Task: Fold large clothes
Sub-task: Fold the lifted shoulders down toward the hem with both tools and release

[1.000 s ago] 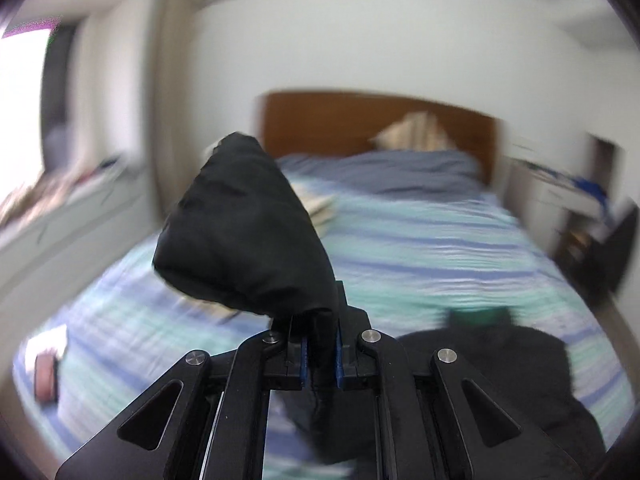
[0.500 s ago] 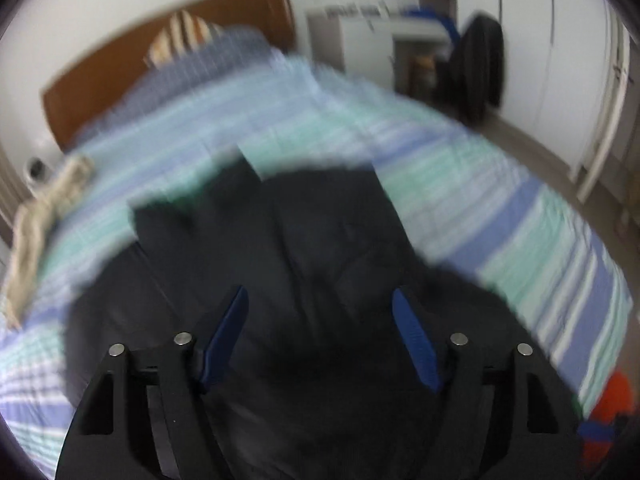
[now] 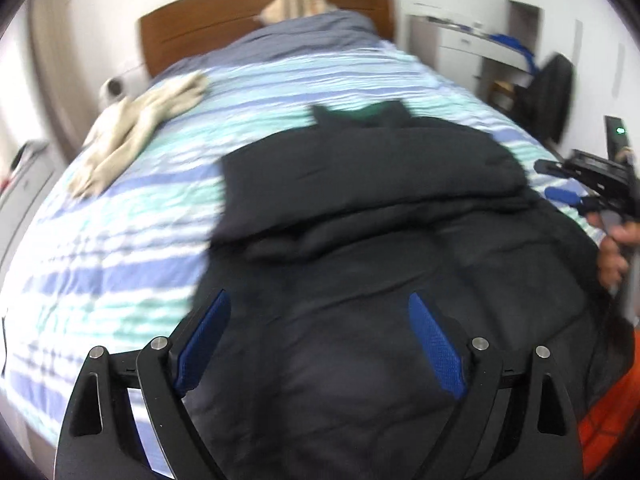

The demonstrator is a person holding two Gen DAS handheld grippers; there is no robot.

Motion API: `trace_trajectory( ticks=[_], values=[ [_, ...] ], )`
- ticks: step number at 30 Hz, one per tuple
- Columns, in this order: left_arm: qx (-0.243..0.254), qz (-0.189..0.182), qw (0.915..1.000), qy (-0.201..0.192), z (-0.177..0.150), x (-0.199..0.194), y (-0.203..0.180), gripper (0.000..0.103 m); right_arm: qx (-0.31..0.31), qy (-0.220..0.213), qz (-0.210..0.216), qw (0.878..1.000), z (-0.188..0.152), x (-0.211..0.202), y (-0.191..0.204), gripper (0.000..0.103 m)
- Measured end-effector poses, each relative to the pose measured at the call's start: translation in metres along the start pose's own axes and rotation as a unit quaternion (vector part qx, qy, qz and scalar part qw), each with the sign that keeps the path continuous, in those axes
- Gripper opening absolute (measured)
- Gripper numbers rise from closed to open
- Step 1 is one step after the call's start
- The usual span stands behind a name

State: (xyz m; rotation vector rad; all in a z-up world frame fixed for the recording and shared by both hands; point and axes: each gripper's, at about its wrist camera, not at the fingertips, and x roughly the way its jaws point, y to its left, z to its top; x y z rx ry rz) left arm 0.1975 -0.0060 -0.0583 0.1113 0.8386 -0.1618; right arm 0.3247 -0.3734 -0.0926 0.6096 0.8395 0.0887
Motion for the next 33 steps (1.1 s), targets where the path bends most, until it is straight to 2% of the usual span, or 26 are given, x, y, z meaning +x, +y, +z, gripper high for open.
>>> trace_trajectory(
  ticks=[2,3,4,5,6,9,10,13,14,15,17,18,20,24,25,26,27,28,30,31,33],
  values=[
    [-0.015,0.014,0.9998,0.004,-0.006,0.005,0.013,0.092,-0.035,0.014,-0.026,0.999,0.015,0.034,0.011,0.07],
    [-0.018,0.023,0.9996,0.006,-0.008,0.008,0.018,0.092,-0.046,0.037,-0.041,0.997,0.019,0.05,0.013,0.064],
    [-0.021,0.035,0.9991,0.007,-0.009,0.01,0.026,0.092,-0.051,0.044,-0.047,0.997,0.02,0.054,0.015,0.054],
    [-0.023,0.042,0.9988,0.004,-0.012,0.009,0.033,0.092,-0.062,0.043,-0.06,0.995,0.022,0.055,0.019,0.018],
    [-0.026,0.044,0.9987,0.002,-0.018,0.005,0.04,0.092,-0.07,0.03,-0.062,0.995,0.025,0.047,0.023,0.001],
    [-0.044,0.044,0.998,0.006,-0.021,0.014,0.049,0.093,-0.091,-0.034,-0.085,0.992,0.036,0.017,0.031,0.001],
    [-0.05,0.041,0.9978,0.014,-0.019,0.023,0.05,0.093,-0.096,-0.038,-0.1,0.99,0.04,0.016,0.029,0.001],
    [-0.062,0.037,0.9972,0.02,-0.018,0.034,0.049,0.093,-0.112,0.018,-0.126,0.985,0.043,0.037,0.02,0.006],
    [-0.068,0.032,0.997,0.019,-0.016,0.033,0.048,0.093,-0.119,0.027,-0.119,0.985,0.039,0.038,0.021,0.016],
    [-0.072,0.026,0.997,0.016,-0.018,0.03,0.051,0.093,-0.12,0.027,-0.094,0.988,0.035,0.036,0.024,0.048],
    [-0.075,0.019,0.997,0.01,-0.018,0.027,0.049,0.093,-0.103,0.016,-0.03,0.994,0.029,0.025,0.025,0.075],
    [-0.072,0.019,0.9972,0.009,-0.018,0.026,0.047,0.093,-0.088,0.012,-0.01,0.996,0.027,0.022,0.026,0.075],
    [-0.062,0.021,0.9978,0.009,-0.018,0.026,0.04,0.093,-0.065,0.012,-0.006,0.998,0.029,0.026,0.024,0.075],
    [-0.056,0.018,0.9983,0.007,-0.019,0.021,0.032,0.093,-0.06,-0.002,-0.047,0.997,0.044,0.049,0.024,0.075],
    [-0.055,0.017,0.9983,0.006,-0.02,0.02,0.031,0.093,-0.056,0.012,-0.04,0.998,0.046,0.059,0.023,0.075],
    [-0.054,0.018,0.9984,0.008,-0.021,0.02,0.029,0.093,-0.05,0.061,-0.016,0.997,0.048,0.079,0.02,0.074],
    [-0.053,0.02,0.9984,0.009,-0.022,0.019,0.029,0.093,-0.05,0.087,-0.009,0.995,0.047,0.09,0.018,0.043],
    [-0.05,0.024,0.9985,0.008,-0.024,0.017,0.029,0.093,-0.067,0.089,-0.03,0.993,0.045,0.092,0.023,0.03],
    [-0.047,0.028,0.9985,0.004,-0.026,0.013,0.032,0.093,-0.1,0.046,-0.046,0.993,0.045,0.072,0.035,0.023],
    [-0.049,0.028,0.9984,0.003,-0.029,0.012,0.035,0.093,-0.105,0.032,-0.061,0.992,0.045,0.064,0.036,0.023],
    [-0.053,0.024,0.9983,0.009,-0.03,0.017,0.038,0.093,-0.108,0.027,-0.105,0.988,0.042,0.062,0.03,0.022]
  ],
)
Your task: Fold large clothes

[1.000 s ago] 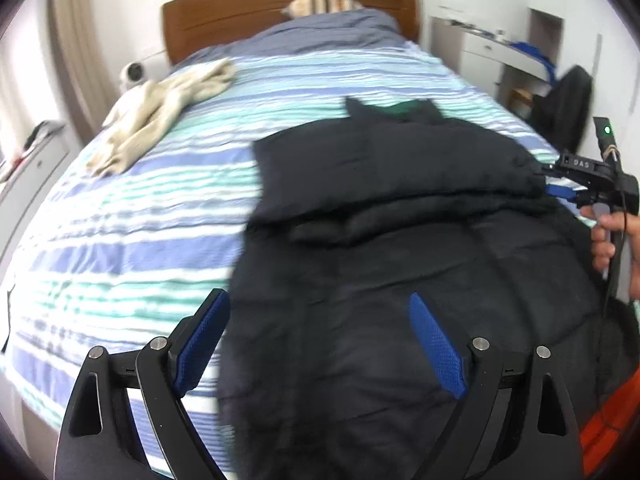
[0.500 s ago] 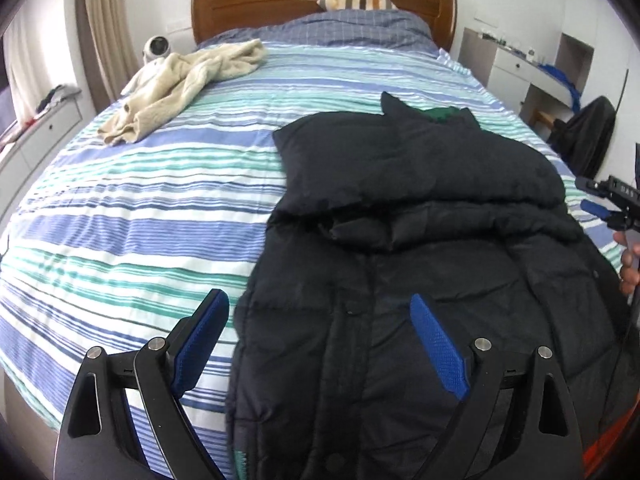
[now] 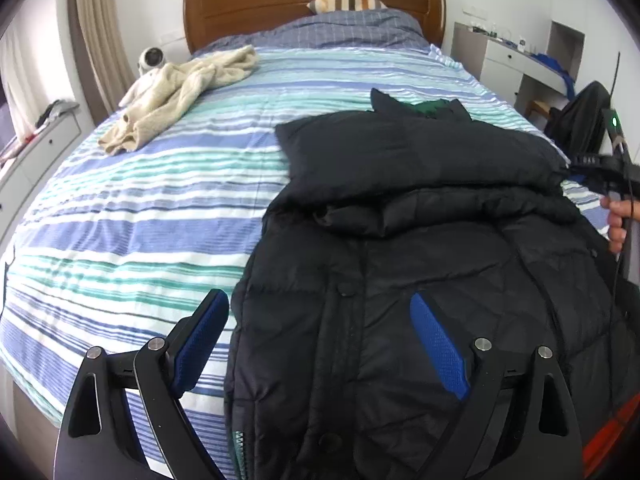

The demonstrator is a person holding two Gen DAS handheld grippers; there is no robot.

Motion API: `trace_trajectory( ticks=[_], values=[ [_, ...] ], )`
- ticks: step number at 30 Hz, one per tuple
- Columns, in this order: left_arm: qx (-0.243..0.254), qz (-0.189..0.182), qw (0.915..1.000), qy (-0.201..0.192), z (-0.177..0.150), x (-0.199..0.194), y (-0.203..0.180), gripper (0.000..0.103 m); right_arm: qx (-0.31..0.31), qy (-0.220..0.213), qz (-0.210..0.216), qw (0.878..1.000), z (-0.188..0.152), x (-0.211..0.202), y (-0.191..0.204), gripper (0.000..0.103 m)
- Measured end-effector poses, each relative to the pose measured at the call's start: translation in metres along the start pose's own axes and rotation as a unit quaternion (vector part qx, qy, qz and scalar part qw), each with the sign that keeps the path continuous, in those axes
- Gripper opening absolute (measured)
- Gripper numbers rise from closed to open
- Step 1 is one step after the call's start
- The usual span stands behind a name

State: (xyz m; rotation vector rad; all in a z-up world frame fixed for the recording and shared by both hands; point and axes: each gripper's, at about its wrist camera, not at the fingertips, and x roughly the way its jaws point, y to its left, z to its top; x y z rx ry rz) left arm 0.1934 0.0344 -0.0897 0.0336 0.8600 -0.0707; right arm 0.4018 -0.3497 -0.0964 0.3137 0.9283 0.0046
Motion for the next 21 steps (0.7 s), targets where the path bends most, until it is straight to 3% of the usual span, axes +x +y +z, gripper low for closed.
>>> trace_trajectory(
  ticks=[4,6,7,10,14,19,21],
  values=[
    [0.0,-0.003,0.9999,0.011,0.012,0.014,-0.002,0.093,-0.008,0.04,-0.009,0.999,-0.005,0.021,-0.006,0.033],
    [-0.001,-0.003,1.0,0.007,0.02,0.015,-0.003,0.093,-0.014,0.028,-0.007,0.999,-0.005,0.012,-0.003,0.066],
    [-0.001,-0.004,1.0,0.006,0.026,0.016,-0.003,0.093,-0.024,0.011,-0.01,1.0,-0.004,0.002,0.001,0.072],
    [-0.005,-0.009,0.9999,-0.004,0.044,0.017,-0.003,0.093,-0.057,-0.038,-0.038,0.997,-0.001,-0.024,0.013,0.073],
    [-0.001,-0.013,0.9999,-0.01,0.054,0.021,-0.01,0.093,-0.1,-0.099,0.007,0.99,0.007,-0.06,0.041,0.073],
    [0.015,-0.02,0.9997,-0.009,0.061,0.025,-0.018,0.093,-0.122,-0.085,0.04,0.988,0.02,-0.041,0.065,0.072],
    [0.012,-0.019,0.9997,-0.009,0.067,0.028,-0.015,0.093,-0.116,-0.055,0.039,0.991,0.022,-0.019,0.063,0.052]
  ],
)
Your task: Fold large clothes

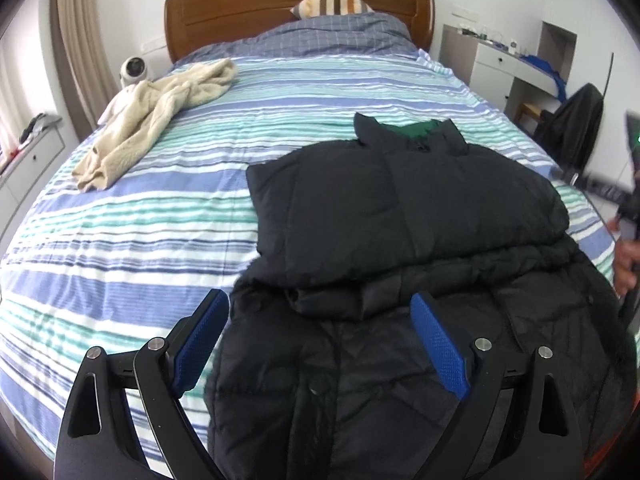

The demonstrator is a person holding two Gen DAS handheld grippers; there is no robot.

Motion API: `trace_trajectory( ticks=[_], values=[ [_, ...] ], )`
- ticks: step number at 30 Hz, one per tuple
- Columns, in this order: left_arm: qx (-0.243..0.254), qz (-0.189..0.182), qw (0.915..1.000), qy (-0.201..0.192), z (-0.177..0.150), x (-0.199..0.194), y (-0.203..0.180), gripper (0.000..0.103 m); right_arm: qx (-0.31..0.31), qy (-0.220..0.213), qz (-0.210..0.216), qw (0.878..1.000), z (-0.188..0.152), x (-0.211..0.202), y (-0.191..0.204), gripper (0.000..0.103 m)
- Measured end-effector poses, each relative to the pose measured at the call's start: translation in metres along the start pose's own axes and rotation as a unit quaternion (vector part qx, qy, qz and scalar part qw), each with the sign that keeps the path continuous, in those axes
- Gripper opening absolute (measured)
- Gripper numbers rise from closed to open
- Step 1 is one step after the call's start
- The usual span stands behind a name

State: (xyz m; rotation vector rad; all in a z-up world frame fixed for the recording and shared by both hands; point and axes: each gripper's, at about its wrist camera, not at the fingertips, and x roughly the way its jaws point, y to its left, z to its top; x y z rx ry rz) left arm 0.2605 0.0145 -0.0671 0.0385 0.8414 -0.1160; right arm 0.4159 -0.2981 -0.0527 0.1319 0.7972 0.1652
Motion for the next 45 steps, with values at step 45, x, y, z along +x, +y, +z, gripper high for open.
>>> trace_trajectory(
  ticks=[45],
  values=[
    [-0.032,-0.005,0.997,0.07,0.111,0.163,-0.009,0.097,0.081,0.061,0.045,0.994,-0.073,0.063,-0.056,0.047]
  ],
)
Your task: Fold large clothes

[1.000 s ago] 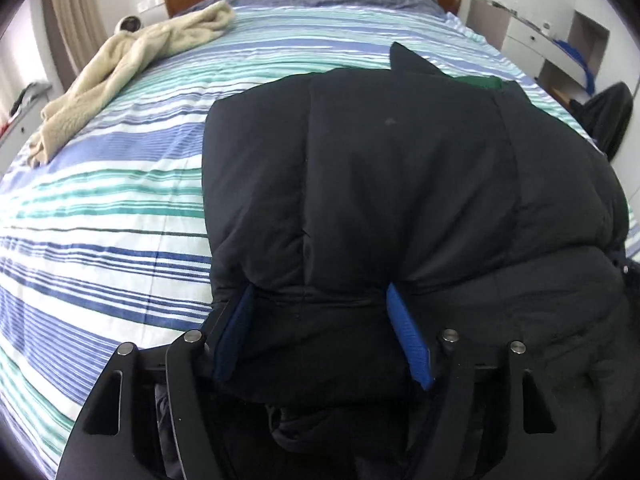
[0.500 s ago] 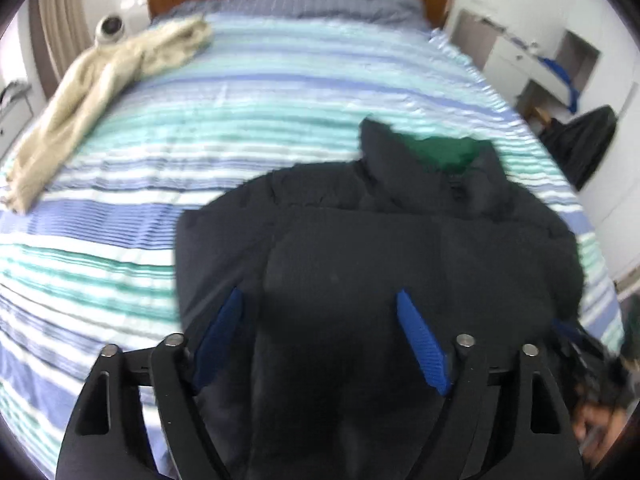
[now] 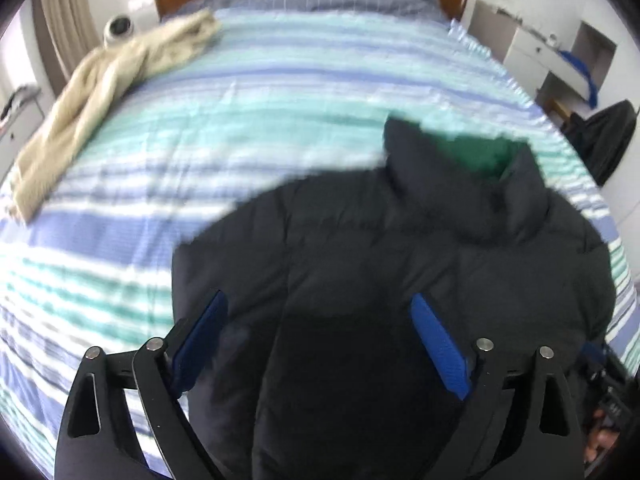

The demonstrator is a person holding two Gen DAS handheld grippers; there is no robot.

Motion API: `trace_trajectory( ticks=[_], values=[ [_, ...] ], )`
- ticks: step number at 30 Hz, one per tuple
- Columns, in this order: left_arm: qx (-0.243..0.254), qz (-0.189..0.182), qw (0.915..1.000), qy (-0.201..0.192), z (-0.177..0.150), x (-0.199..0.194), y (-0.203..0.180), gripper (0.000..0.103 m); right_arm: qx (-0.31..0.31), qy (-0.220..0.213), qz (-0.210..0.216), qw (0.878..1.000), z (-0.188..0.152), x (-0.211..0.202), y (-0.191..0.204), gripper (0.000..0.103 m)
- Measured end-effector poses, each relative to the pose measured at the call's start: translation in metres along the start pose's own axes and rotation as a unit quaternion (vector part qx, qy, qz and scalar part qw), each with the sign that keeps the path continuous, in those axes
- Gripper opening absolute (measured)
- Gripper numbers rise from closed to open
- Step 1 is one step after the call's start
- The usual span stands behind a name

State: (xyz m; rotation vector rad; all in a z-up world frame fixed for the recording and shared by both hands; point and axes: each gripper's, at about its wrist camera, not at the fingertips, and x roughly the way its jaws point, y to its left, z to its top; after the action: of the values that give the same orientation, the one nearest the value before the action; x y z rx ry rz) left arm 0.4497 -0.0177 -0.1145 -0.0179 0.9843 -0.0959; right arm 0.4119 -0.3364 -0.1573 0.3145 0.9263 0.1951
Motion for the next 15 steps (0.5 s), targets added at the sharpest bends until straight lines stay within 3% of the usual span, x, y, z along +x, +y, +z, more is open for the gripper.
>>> trace_trajectory(
  ticks=[2,4,7,12,15],
  values=[
    [-0.009,-0.002,0.9999,-0.01,0.006,0.01,0.002,0.1,-0.002,0.0,-0.002,1.0,0.0,-0.001,0.0,0.047],
    [-0.022,0.013,0.9991,0.033,-0.003,0.045,0.011,0.102,-0.002,-0.001,-0.003,1.0,-0.001,-0.002,0.001,0.047],
    [-0.05,0.007,0.9986,0.016,-0.012,0.057,0.02,0.103,-0.003,-0.004,0.003,1.0,0.0,-0.003,0.002,0.047],
    [-0.035,0.027,0.9984,0.035,-0.013,0.045,0.014,0.101,0.003,-0.006,0.007,1.0,-0.001,-0.001,-0.003,0.047],
    [-0.033,-0.027,0.9989,0.018,-0.03,0.007,0.017,0.101,0.001,-0.01,0.005,1.0,-0.002,-0.003,-0.003,0.047]
  ],
)
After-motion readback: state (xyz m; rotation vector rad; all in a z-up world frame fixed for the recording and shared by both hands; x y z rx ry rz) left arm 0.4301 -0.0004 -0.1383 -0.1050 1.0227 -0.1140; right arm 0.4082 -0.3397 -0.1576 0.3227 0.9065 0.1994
